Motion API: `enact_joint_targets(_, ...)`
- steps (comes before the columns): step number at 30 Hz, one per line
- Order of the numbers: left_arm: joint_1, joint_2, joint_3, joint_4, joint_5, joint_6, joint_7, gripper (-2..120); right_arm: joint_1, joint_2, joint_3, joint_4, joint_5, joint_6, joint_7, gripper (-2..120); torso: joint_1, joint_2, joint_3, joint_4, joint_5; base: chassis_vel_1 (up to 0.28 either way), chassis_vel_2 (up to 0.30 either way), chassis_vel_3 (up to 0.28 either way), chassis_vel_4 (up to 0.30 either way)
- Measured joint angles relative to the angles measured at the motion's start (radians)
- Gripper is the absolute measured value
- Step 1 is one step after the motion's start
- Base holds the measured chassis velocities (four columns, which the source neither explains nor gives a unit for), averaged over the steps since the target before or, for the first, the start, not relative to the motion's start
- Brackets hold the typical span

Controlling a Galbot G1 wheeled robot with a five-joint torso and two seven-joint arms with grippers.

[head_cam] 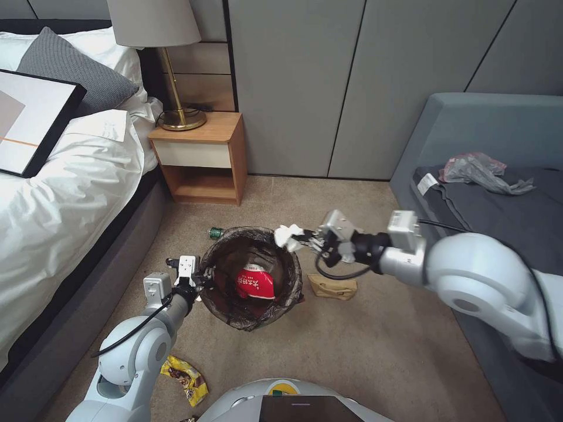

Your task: Pick up the trash bin, then pick up the garbage from the floor and place it into the trash bin.

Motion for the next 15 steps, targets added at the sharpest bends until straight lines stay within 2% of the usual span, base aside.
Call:
enact_joint_targets(1, -0.001, -0.002, -0.003, 0.002, 0.001, 0.0, 0.0, 0, 0.04, 0.028, -0.061, -0.016, 0.0, -0.008, 0.016, 0, 0.0, 0.0, 0.0, -0.0001, 0.0001, 0.0, 0.0, 0.0, 0.0)
enact_joint_targets(2, -0.001, -0.002, -0.003, 0.002, 0.001, 0.0, 0.0, 0, 0.04, 0.028, -0.061, -0.016, 0.0, -0.008, 0.016, 0, 0.0, 0.0, 0.0, -0.0001, 0.0001, 0.0, 0.0, 0.0, 0.0)
enact_joint_targets(3, -0.002, -0.003, -0.005, 0.002, 0.002, 0.0, 0.0, 0, 0.07, 0.055, -0.11, -0.031, 0.0, -0.013, 0.033, 0, 0.0, 0.0, 0.0, -0.0001, 0.0, 0.0, 0.0, 0.0, 0.0)
enact_joint_targets(4, -0.003, -0.007, -0.01, 0.003, 0.003, 0.0, 0.0, 0, 0.099, 0.111, -0.207, -0.071, -0.013, -0.019, 0.063, 0, 0.0, 0.0, 0.0, -0.0004, 0.0001, 0.0, 0.0, 0.0, 0.0)
enact_joint_targets(6, -0.003, -0.007, -0.011, 0.004, 0.003, 0.0, 0.0, 0, 0.101, 0.118, -0.215, -0.076, -0.015, -0.019, 0.066, 0, 0.0, 0.0, 0.0, -0.0004, 0.0004, 0.0, 0.0, 0.0, 0.0)
enact_joint_targets(8, -0.003, -0.007, -0.016, 0.008, 0.005, 0.0, 0.001, 0, 0.119, 0.162, -0.271, -0.111, -0.025, -0.017, 0.082, 0, 0.0, 0.0, 0.0, -0.0007, -0.0004, 0.0, 0.0, 0.0, 0.0)
enact_joint_targets(15, -0.004, -0.015, -0.014, 0.014, 0.008, 0.0, 0.002, 0, 0.175, 0.232, -0.372, -0.162, -0.022, -0.015, 0.104, 0, 0.0, 0.0, 0.0, -0.0005, -0.0001, 0.0, 0.0, 0.0, 0.0)
